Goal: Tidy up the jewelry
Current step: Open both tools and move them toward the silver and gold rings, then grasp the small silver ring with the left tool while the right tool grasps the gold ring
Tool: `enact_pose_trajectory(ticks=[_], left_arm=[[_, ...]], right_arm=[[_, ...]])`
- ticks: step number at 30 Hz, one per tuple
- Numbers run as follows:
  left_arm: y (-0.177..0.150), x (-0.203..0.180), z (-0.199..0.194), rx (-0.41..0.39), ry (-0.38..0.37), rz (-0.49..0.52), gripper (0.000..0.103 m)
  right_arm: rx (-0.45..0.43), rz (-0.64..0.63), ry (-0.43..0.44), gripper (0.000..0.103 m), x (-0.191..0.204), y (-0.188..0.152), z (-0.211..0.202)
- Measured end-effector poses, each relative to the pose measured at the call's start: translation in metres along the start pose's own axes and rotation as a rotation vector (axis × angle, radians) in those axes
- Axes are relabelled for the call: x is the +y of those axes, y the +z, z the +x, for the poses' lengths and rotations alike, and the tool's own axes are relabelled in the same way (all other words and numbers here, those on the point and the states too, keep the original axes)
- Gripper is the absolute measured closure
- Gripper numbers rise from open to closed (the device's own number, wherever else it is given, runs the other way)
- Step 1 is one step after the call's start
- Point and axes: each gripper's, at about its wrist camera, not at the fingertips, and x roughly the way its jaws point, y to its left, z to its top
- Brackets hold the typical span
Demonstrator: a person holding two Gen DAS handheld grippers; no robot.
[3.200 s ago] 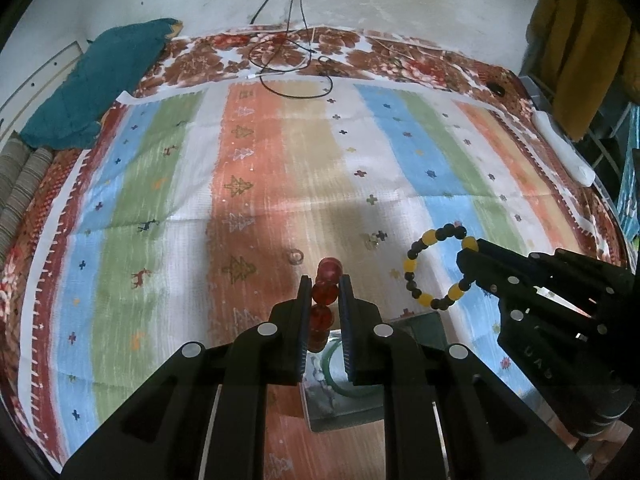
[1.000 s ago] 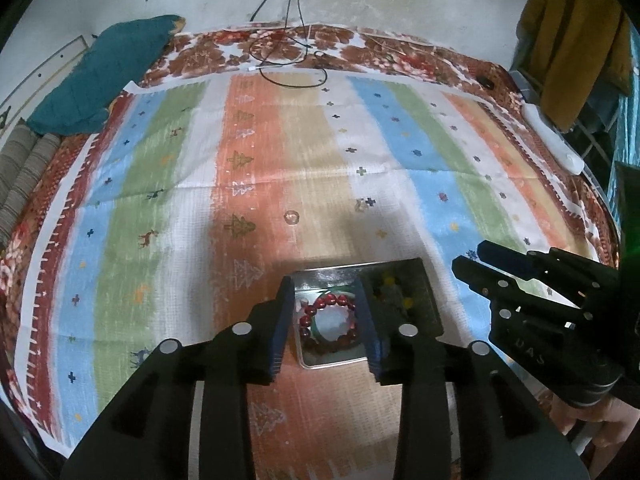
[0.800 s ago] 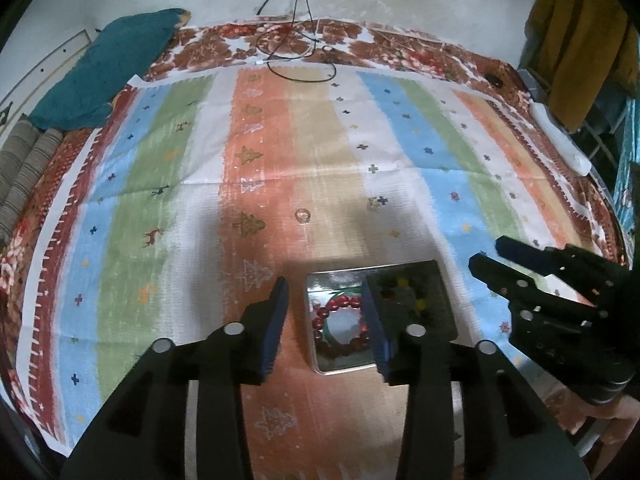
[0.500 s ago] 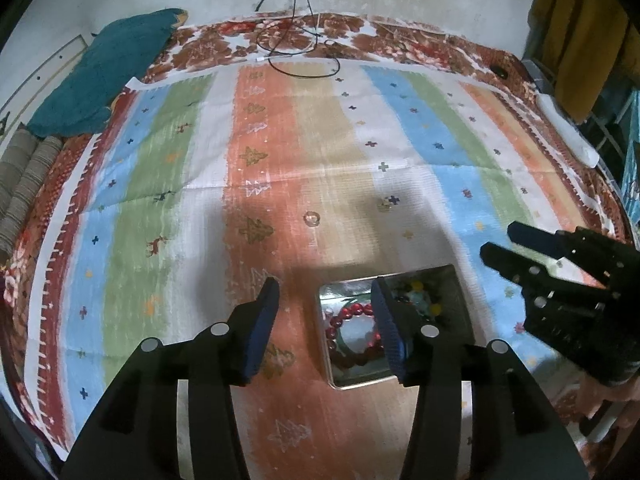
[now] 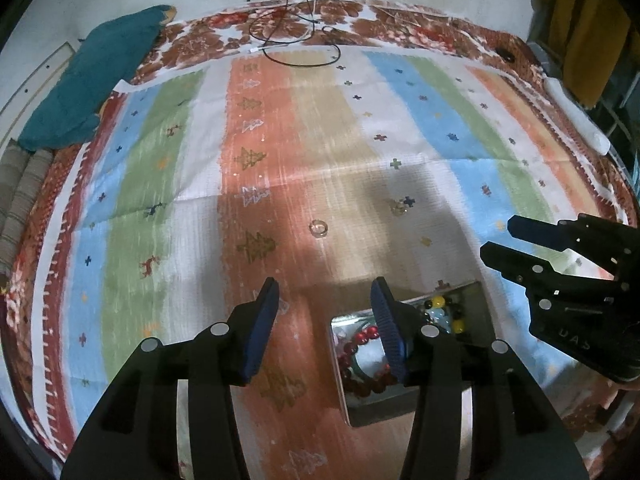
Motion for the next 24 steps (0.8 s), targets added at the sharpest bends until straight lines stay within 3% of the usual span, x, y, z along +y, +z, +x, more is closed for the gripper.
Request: enact_pose_trajectory(ticks=[24], left_arm=[[0.023, 0.000, 0.056, 0.105, 0.001, 0.098, 0.055]], right_arm=[[0.087, 0.011, -0.017, 0.062, -0.013, 0.020, 0.049]])
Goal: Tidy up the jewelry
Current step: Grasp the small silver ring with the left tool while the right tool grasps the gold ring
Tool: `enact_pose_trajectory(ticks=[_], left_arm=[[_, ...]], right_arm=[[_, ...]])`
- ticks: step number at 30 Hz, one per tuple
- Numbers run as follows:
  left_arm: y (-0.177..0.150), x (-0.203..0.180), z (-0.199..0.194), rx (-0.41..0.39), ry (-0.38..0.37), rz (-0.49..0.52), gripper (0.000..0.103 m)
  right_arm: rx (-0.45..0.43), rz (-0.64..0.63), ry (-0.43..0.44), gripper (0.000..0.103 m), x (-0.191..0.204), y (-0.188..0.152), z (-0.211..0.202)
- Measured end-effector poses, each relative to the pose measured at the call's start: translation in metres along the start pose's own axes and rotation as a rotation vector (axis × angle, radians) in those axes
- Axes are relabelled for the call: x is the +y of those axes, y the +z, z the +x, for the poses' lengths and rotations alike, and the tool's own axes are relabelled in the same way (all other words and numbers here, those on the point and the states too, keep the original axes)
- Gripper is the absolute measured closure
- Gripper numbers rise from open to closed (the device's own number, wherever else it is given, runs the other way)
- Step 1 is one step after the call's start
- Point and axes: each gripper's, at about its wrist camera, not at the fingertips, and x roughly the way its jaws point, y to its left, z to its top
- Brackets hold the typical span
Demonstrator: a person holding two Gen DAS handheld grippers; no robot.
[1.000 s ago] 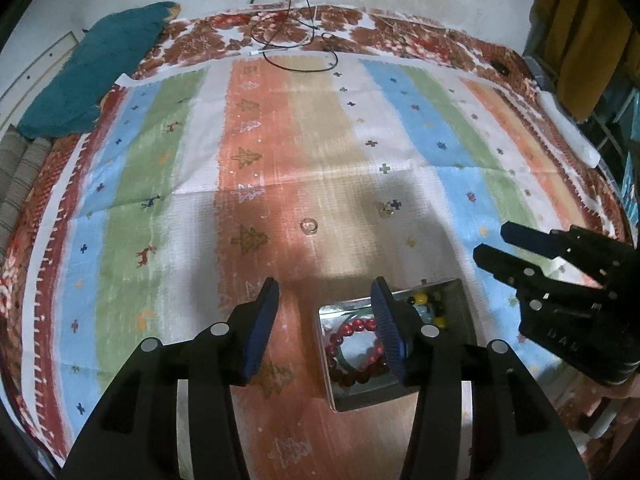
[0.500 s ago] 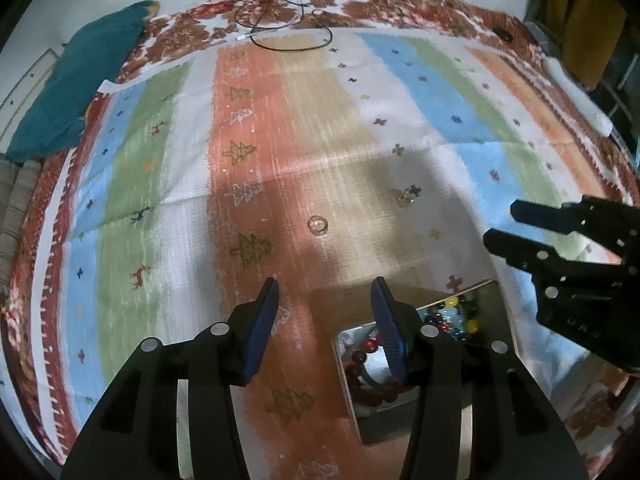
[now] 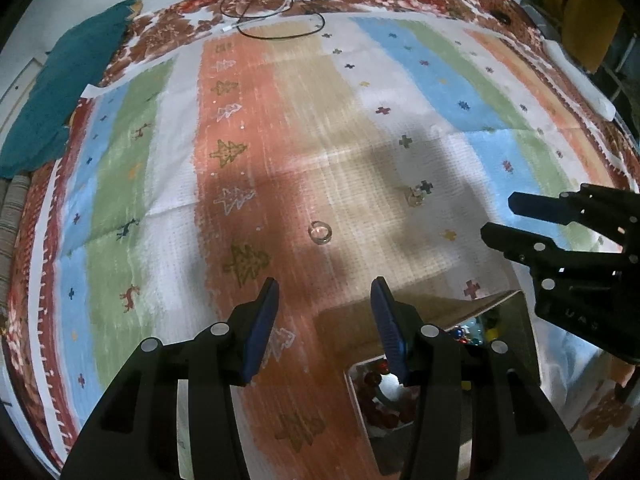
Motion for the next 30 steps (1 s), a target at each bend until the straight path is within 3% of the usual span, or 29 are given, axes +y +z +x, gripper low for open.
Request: enact_pose_trajectory(ticks=[30], left_arm=[[0.025, 0.019, 0.066, 0.091, -0.071, -0.004, 0.055]], right_arm=[[0.102, 0.029, 0.032, 0.065, -0.015, 0.027, 0.063]])
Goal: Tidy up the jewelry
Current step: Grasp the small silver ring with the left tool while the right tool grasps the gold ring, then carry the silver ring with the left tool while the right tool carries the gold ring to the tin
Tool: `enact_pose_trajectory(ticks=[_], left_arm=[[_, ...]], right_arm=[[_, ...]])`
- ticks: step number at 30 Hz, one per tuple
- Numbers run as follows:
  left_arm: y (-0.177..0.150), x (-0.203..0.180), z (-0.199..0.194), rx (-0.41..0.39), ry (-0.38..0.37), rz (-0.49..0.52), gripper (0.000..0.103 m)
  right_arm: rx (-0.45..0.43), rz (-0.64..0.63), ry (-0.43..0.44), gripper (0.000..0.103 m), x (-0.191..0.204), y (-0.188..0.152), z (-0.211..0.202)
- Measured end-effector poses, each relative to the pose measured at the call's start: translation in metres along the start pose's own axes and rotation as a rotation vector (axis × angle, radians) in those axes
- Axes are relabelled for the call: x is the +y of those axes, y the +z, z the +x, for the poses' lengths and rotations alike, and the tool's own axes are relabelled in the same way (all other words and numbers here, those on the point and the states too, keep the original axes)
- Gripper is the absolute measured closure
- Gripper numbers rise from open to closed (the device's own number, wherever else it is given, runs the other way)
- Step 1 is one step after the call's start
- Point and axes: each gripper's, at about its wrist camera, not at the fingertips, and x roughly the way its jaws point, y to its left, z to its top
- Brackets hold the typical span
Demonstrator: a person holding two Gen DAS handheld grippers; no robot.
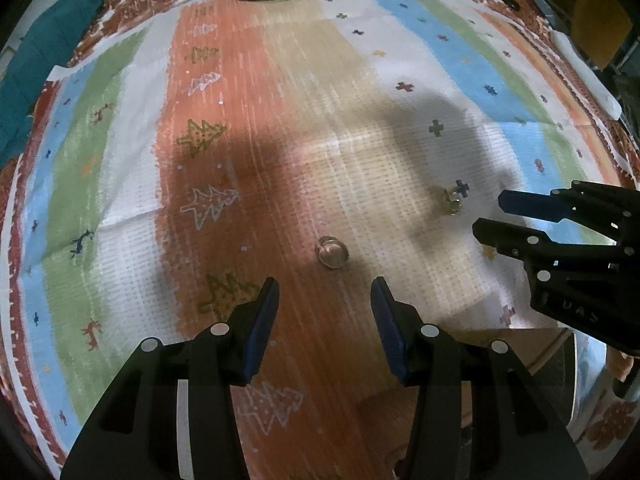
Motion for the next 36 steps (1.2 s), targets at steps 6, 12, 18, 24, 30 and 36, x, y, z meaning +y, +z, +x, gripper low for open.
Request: enact_pose_trajectory(ticks=[6, 12, 18, 24, 30, 36], left_arm=[[0.004, 0.001, 0.012, 0.017, -0.004, 0.006, 0.057], [0.012, 0.000, 0.019, 0.020, -0.004, 0.012, 0.059], [0.016, 0.000, 0.026, 0.026, -0.006, 0.014, 0.062], [0.022, -0.002, 0.034, 0.033, 0.008, 0.019, 0.067], [0.027, -0.010, 0.041, 0.037, 0.009, 0.035, 0.084], [0.028, -0.012, 0.041, 0.040, 0.014, 0.044, 0.084]], right_arm=[[0.016, -0.001, -0.005, 0.069, -0.002, 0.007, 0.013], [0.031, -0.003, -0.011, 0.071, -0.004, 0.010, 0.022], [0.029, -0.016, -0.014, 0.072, -0.002, 0.014, 0.028], [0.035, -0.027, -0.033, 0.076, -0.001, 0.016, 0.032], [0.039, -0.059, -0.052, 0.084, 0.006, 0.020, 0.035], [0.034, -0.057, -0.056, 0.086, 0.009, 0.020, 0.036]])
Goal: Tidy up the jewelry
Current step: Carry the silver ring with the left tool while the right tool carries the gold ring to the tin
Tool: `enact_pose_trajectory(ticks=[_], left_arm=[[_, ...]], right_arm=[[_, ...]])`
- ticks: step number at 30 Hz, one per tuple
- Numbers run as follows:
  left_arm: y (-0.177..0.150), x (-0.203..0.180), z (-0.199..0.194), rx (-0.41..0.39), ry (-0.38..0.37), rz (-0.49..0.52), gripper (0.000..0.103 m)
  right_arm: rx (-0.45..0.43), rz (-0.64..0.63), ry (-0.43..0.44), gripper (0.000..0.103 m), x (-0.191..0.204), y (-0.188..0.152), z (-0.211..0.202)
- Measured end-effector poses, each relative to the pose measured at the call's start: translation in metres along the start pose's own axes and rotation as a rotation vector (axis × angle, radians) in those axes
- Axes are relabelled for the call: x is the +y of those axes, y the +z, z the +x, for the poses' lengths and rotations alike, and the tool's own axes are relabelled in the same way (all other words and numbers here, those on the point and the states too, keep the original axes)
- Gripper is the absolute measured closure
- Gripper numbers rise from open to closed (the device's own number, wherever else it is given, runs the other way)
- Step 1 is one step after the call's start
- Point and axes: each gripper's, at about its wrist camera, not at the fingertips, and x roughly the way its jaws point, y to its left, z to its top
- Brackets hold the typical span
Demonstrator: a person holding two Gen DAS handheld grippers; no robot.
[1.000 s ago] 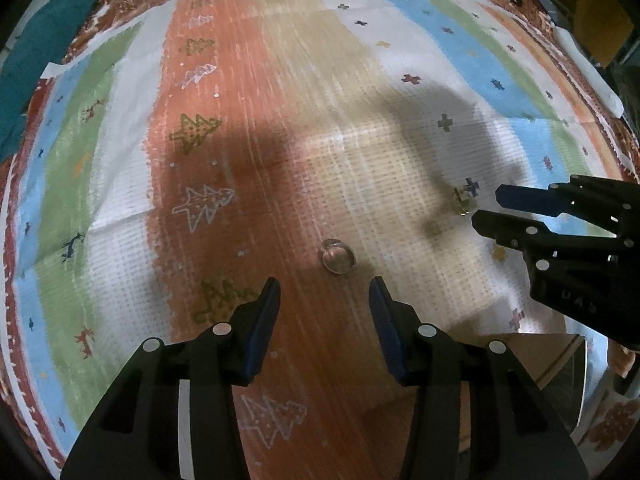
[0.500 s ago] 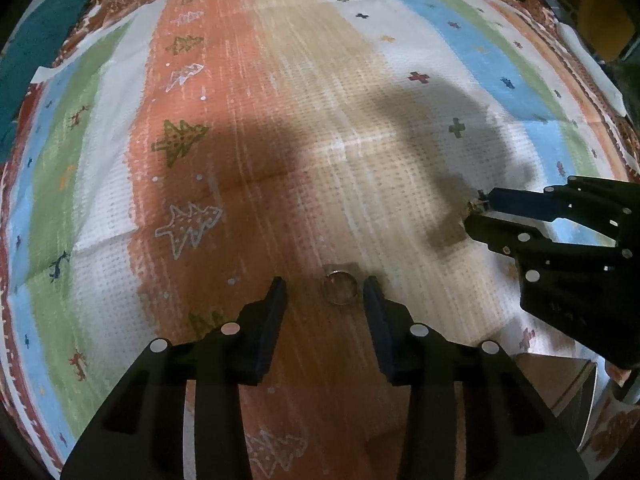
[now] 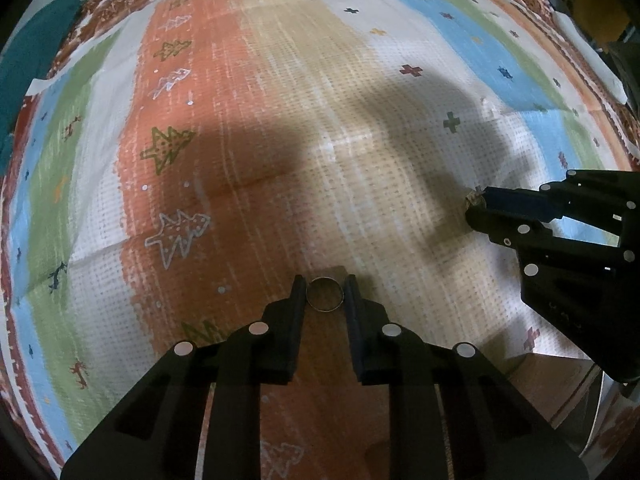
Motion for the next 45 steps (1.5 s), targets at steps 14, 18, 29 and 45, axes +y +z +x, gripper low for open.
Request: enact_pose_trajectory(ticks=[14, 18, 29, 45], left_arm=[[-0.015, -0.001, -0.028, -0.037, 0.017, -0.013, 0.084], [-0.022, -0.003, -0.041, -0.058, 0.022, -0.019, 0.084], [-0.034, -0.002, -0.072, -0.099, 0.038, -0.090, 0.084], [-0.048, -0.026, -0.108, -0.173, 0.010, -0.072, 0.084]], right_arm=[[-0.016, 0.007, -0.036, 0.086, 0.012, -0.006, -0.019], [-0.031, 0.010, -0.039, 0.086, 0.006, -0.013, -0.028], [-0.070, 0.037, -0.053, 0.086, 0.002, -0.037, -0.057], [-0.143, 0.054, -0.029, 0.086, 0.008, -0.054, -0.096]])
